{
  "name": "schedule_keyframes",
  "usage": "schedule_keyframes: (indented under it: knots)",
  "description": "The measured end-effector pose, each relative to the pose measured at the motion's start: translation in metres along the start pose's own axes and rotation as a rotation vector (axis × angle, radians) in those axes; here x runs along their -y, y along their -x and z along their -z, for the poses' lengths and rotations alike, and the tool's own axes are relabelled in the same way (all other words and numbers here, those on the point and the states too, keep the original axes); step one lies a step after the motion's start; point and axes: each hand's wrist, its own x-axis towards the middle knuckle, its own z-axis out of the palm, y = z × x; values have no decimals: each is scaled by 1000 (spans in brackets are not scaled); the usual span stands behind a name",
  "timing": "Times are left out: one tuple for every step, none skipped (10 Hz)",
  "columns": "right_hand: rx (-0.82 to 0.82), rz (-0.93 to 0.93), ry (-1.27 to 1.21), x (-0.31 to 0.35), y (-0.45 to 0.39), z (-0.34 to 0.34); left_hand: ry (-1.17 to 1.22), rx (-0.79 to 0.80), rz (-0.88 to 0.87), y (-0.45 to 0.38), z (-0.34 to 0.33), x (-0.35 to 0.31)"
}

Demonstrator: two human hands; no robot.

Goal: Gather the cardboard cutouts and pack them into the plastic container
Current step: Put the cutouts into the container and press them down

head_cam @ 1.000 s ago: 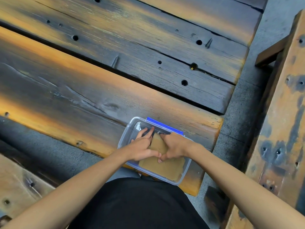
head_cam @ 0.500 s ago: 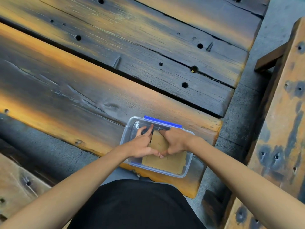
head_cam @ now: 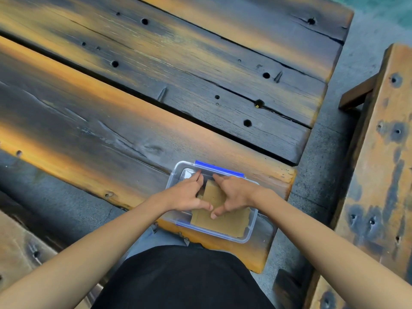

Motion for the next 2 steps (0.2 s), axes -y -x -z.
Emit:
schedule_keyframes:
  knots:
    - [-19,36,6,7,11,7,-41,-7,-23,17,8,-1]
    - [-99,31,84,12,22,17,-217,-148,-65,34,15,1]
